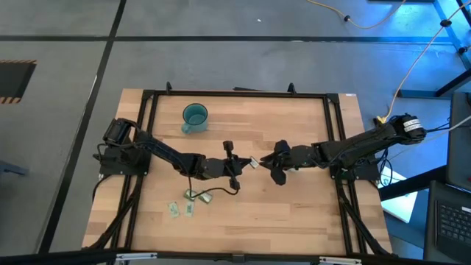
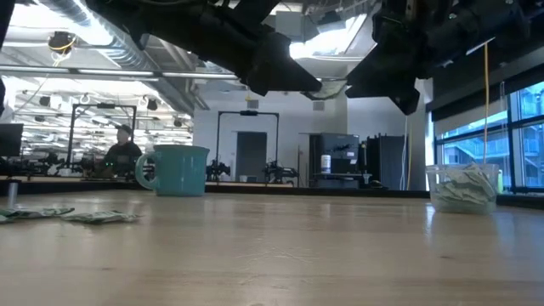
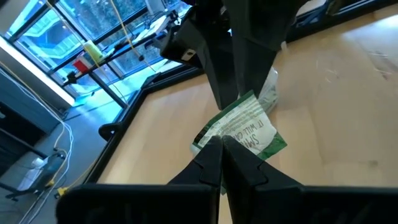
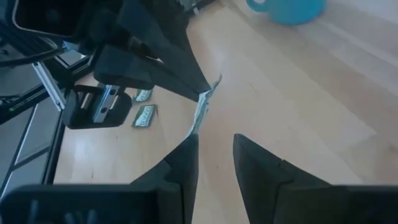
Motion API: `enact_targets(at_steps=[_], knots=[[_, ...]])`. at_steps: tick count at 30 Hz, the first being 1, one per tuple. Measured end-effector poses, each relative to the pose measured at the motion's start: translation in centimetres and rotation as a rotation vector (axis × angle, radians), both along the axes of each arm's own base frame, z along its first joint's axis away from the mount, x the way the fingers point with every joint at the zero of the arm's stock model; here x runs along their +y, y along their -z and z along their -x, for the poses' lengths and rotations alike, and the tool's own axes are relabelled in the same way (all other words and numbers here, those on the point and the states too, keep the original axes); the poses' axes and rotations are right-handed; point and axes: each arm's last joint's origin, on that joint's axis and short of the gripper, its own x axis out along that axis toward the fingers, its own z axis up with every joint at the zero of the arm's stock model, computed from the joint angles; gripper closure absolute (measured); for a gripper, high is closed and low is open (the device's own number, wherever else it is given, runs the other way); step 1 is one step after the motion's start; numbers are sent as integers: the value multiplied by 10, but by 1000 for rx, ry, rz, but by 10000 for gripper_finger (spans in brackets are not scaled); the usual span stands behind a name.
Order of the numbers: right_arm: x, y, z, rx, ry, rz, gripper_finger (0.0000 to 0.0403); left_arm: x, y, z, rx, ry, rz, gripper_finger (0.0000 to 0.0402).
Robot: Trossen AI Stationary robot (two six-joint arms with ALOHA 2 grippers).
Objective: Pick and place Stevia / Truvia into bins
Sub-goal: Put the truvia packet into the transparent bin
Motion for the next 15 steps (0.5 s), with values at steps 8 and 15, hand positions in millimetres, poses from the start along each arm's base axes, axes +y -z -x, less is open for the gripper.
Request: enact_targets(at_steps=[8,15], knots=[[0,-4,-2,-41,-11,16,298,0,1,0,10,3,-2,397],[-4,-4,-3,-47,9,11,298,0,1,0,14,0,-5,399]])
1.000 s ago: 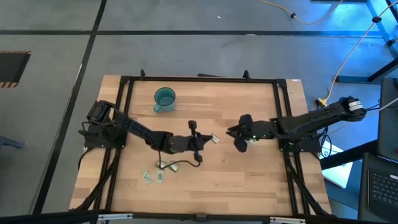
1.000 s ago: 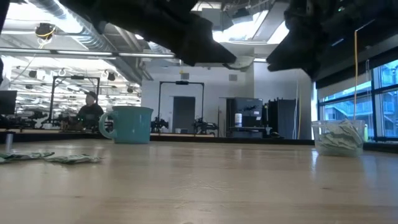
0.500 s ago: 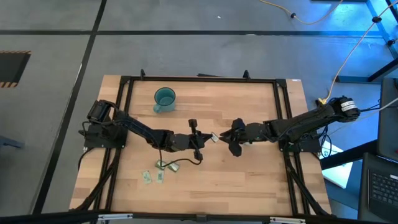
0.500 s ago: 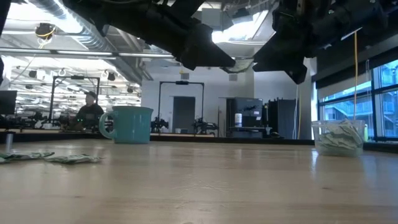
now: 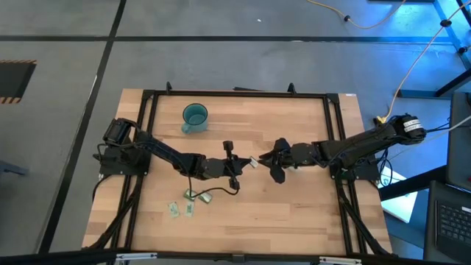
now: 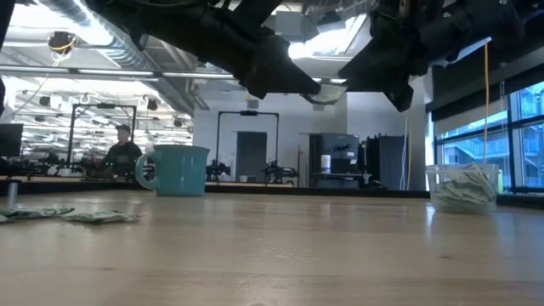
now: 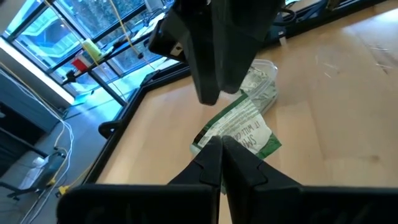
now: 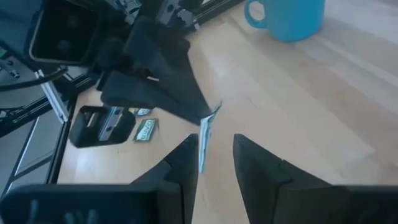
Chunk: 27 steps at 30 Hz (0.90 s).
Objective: Pick and place Stevia / Truvia into bins
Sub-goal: Put the truvia packet into the transparent bin
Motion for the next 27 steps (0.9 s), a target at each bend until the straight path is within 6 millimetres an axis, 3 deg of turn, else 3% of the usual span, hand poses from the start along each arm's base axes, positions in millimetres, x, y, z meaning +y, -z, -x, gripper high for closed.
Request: enact_targets(at_steps=[27], knots=[[0,-2,-1,-17,-1,-3,298,2,-7,-1,-72,-82,-21,399]])
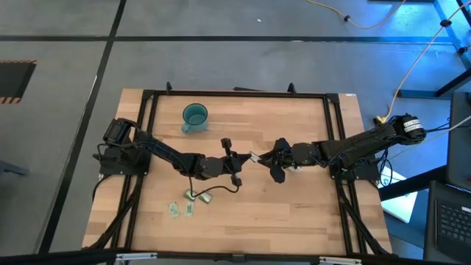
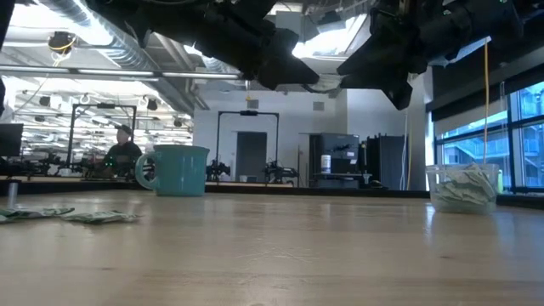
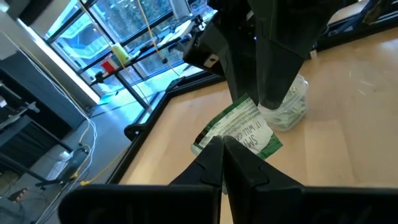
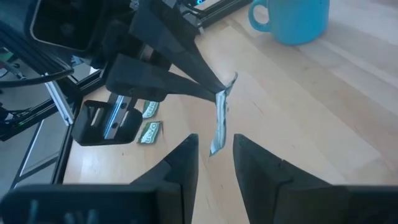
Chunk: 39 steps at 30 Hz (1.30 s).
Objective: Pick and place Stevia / Truvia into bins
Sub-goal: Put the truvia packet into the transparent bin
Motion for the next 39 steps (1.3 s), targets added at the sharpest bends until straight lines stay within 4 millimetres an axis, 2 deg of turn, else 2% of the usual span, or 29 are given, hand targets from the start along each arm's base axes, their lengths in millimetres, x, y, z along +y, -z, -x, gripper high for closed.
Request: enact_targets(at_steps=[12,16,22,26,33,39], knots=[[0,-1,0,-7,-9,24,304,0,0,0,-1,7,2,394],[0,-1,0,-5,-11,30,331,0,0,0,-1,8,2,394],[0,-1,0,0,-30,78,391,0,0,0,-1,8,2,394],[0,-1,0,2,-38,98,394,0,0,0,3,10,-5,392],[0,2,2,40,-40,104,399,-7,0,2,15,10,-30,342],[-4,-5,21,121,-30,94,401,-14,6,7,71,-55,-53,304]])
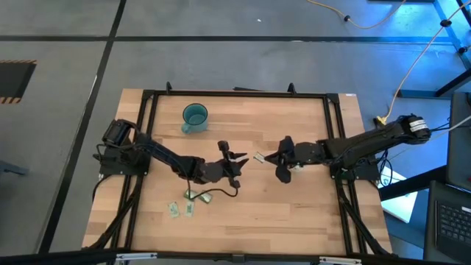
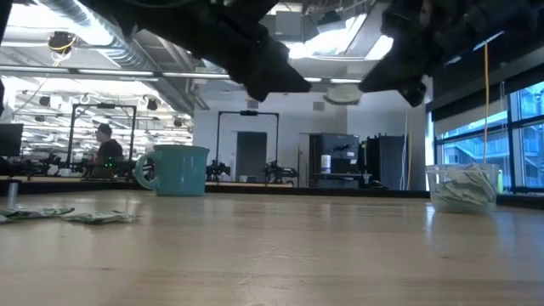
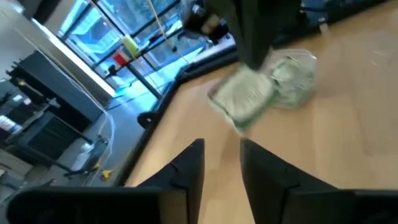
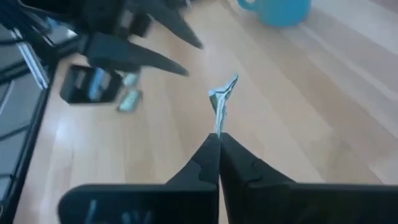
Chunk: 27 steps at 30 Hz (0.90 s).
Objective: Pick and place Stevia / Truvia into bins
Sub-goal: Put the truvia packet into the transparent bin
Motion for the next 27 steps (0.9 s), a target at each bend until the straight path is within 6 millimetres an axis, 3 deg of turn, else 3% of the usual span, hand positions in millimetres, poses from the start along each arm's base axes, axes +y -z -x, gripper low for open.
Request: enact_targets(at_steps=[13,21,27], knots=[[-14,5,79,437,242,-246,402,-15,24,10,170,194,330,320],[-13,8,87,525,241,-324,401,-8,27,9,202,212,406,334],[-14,11,87,530,241,-281,401,-4,28,8,208,218,420,339]])
